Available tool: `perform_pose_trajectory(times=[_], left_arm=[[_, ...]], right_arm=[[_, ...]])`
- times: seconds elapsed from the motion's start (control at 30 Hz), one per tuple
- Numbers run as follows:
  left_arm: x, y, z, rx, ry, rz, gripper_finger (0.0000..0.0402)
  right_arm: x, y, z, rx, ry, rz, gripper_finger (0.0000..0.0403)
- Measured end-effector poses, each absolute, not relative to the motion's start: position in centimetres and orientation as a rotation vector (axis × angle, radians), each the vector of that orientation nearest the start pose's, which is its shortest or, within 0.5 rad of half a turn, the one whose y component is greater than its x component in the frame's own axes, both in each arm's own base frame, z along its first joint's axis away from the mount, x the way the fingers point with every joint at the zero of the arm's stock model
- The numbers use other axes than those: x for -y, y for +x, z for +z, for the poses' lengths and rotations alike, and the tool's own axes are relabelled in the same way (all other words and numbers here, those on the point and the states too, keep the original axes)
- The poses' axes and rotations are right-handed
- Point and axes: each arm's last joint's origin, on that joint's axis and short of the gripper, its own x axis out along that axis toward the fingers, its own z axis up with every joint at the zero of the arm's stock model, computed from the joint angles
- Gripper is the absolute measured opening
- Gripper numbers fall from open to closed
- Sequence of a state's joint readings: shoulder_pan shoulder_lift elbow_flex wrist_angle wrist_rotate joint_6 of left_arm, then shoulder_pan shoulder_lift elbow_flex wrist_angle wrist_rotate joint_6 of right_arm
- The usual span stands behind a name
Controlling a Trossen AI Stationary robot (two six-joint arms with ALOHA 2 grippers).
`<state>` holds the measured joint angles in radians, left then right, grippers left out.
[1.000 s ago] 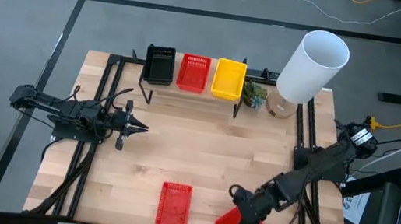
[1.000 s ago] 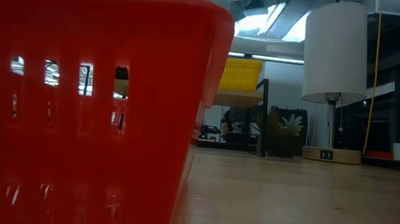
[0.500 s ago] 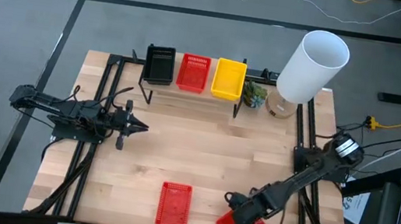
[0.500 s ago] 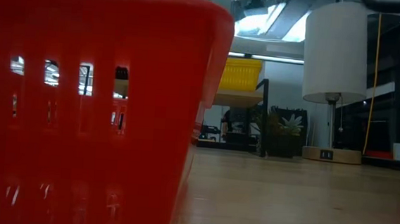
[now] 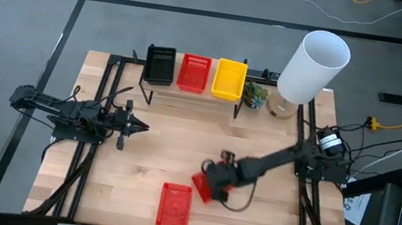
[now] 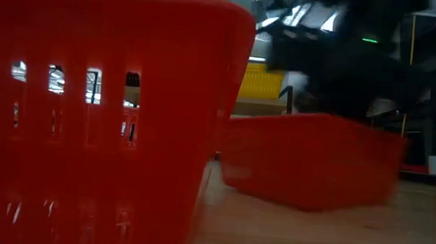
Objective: Stack baskets on shelf by color
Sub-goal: Stack the right red bin on the other red bin on the shelf
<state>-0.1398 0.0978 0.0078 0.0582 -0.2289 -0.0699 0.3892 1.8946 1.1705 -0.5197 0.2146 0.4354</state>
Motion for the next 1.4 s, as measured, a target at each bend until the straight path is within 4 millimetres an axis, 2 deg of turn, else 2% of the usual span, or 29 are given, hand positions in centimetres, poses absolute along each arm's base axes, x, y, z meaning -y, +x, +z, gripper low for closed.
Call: perform_pose_trajectory(times=[0.13, 0.23, 0.33, 0.43, 0.67, 0.8, 0.97, 1.13, 1.4], left_arm=[[0.8, 10.2, 16.4, -0.027, -0.071, 0.089, 0.0032], [0.8, 10.2, 16.4, -0.026, -0.077, 0.087, 0.0032], [0.8, 10.3, 16.4, -0.024, -0.122, 0.078, 0.0032], [0.8, 10.3, 16.4, -0.023, -0.150, 0.077, 0.0032], [0.8, 10.3, 16.4, -0.023, -0.144, 0.078, 0.0032], [0.8, 10.3, 16.4, -0.023, -0.144, 0.077, 0.0032], [0.8, 10.3, 16.4, -0.023, -0.166, 0.077, 0.0032], [0.8, 10.3, 16.4, -0.022, -0.176, 0.078, 0.0032], [0.8, 10.3, 16.4, -0.022, -0.176, 0.078, 0.0032]], right_arm=[[-9.5, 36.0, 16.6, -1.073, -0.048, -0.232, 0.0080], [-9.0, 37.0, 18.0, -1.085, -0.013, -0.144, 0.0080], [-10.7, 36.5, 19.0, -1.181, 0.052, 0.029, 0.0080], [-12.8, 35.7, 19.4, -1.243, 0.103, 0.128, 0.0080], [-18.4, 33.6, 19.6, -1.239, 0.127, 0.258, 0.0080], [-20.0, 32.9, 19.7, -1.213, 0.139, 0.237, 0.0080], [-20.6, 32.3, 19.6, -1.232, 0.154, 0.193, 0.0080], [-19.9, 31.6, 18.6, -1.320, 0.078, 0.096, 0.0080], [-16.9, 33.9, 15.3, -1.378, 0.041, -0.035, 0.0080]])
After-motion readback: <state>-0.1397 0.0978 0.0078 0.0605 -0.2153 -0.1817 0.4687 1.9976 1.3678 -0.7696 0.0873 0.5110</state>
